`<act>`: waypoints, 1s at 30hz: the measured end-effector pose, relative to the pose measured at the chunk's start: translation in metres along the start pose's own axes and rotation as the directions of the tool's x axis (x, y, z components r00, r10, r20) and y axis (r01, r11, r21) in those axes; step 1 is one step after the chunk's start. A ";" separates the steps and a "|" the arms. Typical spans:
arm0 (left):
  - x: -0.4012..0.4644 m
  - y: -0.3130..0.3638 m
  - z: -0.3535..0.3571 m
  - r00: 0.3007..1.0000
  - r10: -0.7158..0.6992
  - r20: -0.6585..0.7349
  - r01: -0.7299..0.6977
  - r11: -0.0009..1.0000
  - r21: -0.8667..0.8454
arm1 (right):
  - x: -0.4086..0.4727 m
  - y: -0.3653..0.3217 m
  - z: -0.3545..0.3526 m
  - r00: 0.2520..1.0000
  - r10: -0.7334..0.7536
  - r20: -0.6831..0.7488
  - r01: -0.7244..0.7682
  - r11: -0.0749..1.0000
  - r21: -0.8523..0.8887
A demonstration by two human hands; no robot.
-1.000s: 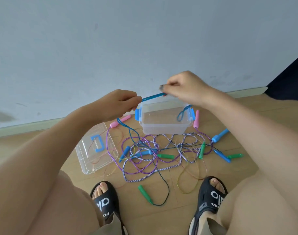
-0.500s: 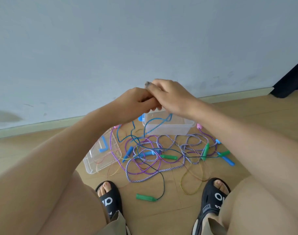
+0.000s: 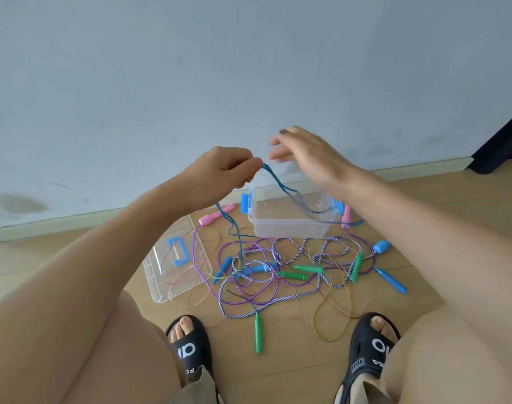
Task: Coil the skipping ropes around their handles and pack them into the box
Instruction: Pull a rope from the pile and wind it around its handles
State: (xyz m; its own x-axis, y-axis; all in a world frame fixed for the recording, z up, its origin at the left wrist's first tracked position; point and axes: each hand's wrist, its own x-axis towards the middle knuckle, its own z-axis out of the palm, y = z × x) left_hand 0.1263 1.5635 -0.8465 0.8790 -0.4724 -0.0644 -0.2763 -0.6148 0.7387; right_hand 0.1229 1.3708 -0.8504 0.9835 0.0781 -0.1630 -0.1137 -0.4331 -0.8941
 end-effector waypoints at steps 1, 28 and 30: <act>0.000 0.005 0.003 1.000 0.024 0.009 -0.024 1.000 -0.007 | -0.005 -0.006 0.012 0.998 -0.047 0.052 0.042 0.995 0.090; -0.011 0.009 -0.005 0.999 0.033 -0.044 -0.032 0.999 0.018 | -0.011 -0.008 0.034 0.960 -0.276 0.041 0.279 0.955 -0.097; -0.012 0.012 -0.007 0.998 0.045 -0.050 -0.044 0.999 0.016 | -0.015 -0.013 0.039 0.958 -0.282 0.056 0.284 0.957 -0.049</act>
State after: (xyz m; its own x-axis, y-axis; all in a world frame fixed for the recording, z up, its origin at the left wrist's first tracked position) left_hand 0.1149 1.5668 -0.8321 0.8839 -0.4677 0.0025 -0.3214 -0.6034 0.7298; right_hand 0.1042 1.4101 -0.8524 0.9664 0.2467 0.0726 0.1778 -0.4369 -0.8818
